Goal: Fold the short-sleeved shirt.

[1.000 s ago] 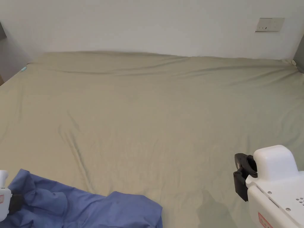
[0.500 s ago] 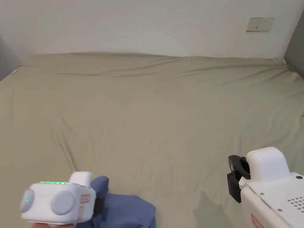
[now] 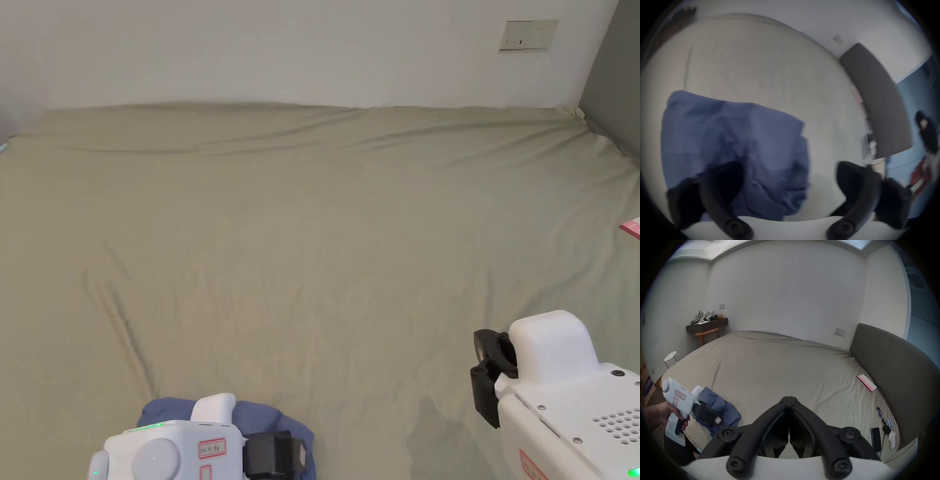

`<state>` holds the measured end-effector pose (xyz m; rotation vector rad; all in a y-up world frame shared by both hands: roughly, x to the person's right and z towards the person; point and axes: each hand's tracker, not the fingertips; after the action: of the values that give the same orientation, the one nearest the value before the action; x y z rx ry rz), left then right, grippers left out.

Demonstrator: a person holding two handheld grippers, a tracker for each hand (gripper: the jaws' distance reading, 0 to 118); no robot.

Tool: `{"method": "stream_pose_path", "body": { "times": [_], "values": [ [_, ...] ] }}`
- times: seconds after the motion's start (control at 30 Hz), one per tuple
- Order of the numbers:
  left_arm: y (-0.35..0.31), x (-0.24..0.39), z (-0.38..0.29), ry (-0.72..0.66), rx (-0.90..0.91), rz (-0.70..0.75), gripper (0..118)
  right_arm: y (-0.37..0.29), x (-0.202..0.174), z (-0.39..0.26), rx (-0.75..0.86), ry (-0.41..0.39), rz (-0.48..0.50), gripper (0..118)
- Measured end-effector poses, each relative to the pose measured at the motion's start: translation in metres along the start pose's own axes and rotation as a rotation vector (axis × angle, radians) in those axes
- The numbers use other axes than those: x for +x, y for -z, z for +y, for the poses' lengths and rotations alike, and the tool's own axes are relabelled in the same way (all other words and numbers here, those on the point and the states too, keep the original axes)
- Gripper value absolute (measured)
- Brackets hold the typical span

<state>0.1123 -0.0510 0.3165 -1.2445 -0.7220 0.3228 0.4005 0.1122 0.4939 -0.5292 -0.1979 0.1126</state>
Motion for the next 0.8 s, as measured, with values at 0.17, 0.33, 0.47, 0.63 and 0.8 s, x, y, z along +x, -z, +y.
{"method": "stream_pose_path", "body": {
  "times": [0.17,0.33,0.47,0.63,0.8],
  "values": [
    [-0.037,-0.004,0.008,-0.013,0.164,-0.034,112,-0.002,-0.002,0.002,0.006,-0.006,0.003,2],
    [-0.051,-0.008,0.005,0.126,0.287,0.208,0,-0.006,-0.001,0.005,0.011,-0.013,-0.004,2],
    [-0.024,-0.003,-0.012,0.294,0.254,0.330,0,-0.009,-0.002,0.005,0.014,-0.017,-0.010,2],
    [0.033,0.021,-0.045,0.452,0.181,0.419,0,-0.012,-0.003,0.003,0.007,-0.026,-0.015,2],
    [0.046,0.049,-0.062,0.544,0.220,0.453,0,-0.013,0.000,0.001,-0.001,-0.027,-0.023,2]
  ]
}}
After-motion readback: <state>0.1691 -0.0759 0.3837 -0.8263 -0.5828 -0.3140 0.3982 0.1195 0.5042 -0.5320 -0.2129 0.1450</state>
